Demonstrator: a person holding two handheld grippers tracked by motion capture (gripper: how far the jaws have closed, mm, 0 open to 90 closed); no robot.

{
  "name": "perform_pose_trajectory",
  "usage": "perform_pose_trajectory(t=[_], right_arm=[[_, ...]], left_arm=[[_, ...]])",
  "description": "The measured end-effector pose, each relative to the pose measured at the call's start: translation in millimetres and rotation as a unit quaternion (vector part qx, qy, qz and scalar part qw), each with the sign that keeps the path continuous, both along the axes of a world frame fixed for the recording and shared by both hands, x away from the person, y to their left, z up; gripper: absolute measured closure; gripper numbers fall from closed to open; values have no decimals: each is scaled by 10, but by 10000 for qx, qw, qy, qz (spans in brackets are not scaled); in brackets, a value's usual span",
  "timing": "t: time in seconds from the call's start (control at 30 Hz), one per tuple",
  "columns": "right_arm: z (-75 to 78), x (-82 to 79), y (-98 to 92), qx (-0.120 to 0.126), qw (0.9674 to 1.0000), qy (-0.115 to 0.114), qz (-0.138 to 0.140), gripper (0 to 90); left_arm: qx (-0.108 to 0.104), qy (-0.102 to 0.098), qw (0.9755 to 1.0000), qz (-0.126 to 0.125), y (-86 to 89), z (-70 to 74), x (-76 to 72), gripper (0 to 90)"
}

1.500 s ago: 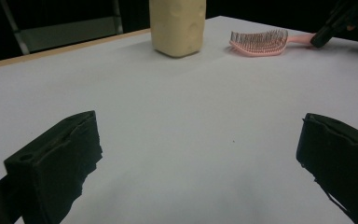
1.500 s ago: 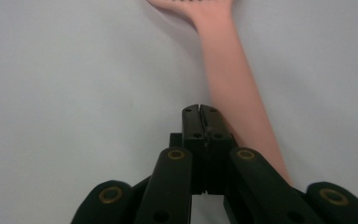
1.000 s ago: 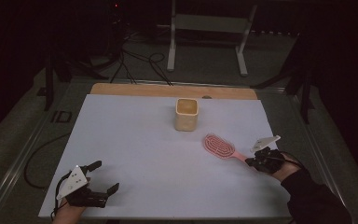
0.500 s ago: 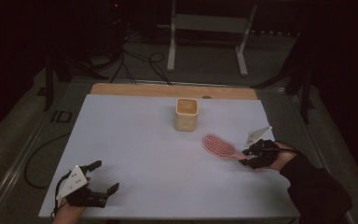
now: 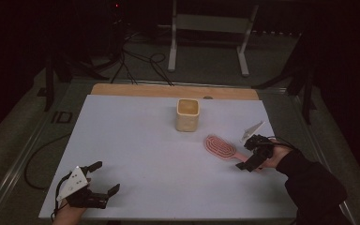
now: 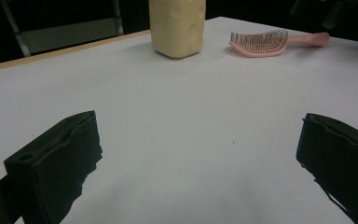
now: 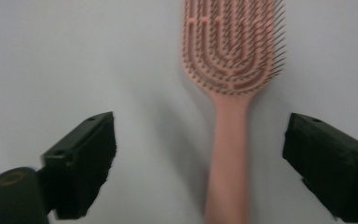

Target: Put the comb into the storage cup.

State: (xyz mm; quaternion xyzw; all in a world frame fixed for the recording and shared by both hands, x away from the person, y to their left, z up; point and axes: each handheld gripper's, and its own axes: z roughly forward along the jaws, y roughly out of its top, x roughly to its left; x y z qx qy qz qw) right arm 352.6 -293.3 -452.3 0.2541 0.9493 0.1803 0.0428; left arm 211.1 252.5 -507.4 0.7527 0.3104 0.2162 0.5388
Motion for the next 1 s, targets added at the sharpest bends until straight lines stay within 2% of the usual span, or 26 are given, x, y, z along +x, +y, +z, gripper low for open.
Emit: perform_pose_trajectory(t=[0.1,0.17,0.23,0.3,0.33,0.4,0.43,0.5,0.57,0.67,0.73,0.83,1.0], right_arm=[[-39,33,19,-150,9999,-62,0,96],[-59,54,28,-208,9998,-77,-12,128],[-86,76,38,-253,9997,2,-31,190],[-109,97,46,-313,9995,-76,27,190],[-109,98,56,-320,9995,-58,-34,190],[-128,126,50,-293,9995,-96,38,199],[-130,120,63,-337,9994,-58,-45,223],[-152,151,58,-336,9994,-73,23,235],[-172,157,72,-351,9993,-80,-93,263],[-203,175,79,-447,9990,-25,-22,331],[-216,189,76,-480,9988,-2,45,342],[-258,206,101,-573,9983,124,-63,427],[-300,244,122,-694,9971,286,-88,473]], left_arm=[[2,-2,10000,-8,0,1,2,0],[-9,9,10000,-7,0,-1,1,0],[5,-3,10000,-12,-3,1,-1,0],[-2,-1,10000,-11,-2,1,1,0],[-4,7,10000,-6,-2,0,1,0],[2,-6,10000,-13,-6,0,-2,0],[6,-7,10000,-16,-6,1,-1,0],[8,3,10000,-15,-4,0,2,0],[15,6,10000,-20,-5,-2,0,0],[16,15,10000,-27,-5,-4,6,0],[6,24,10000,-24,-4,-7,7,0],[25,13,10000,-32,-6,-5,5,0],[14,21,10000,-32,-2,-8,7,0]])
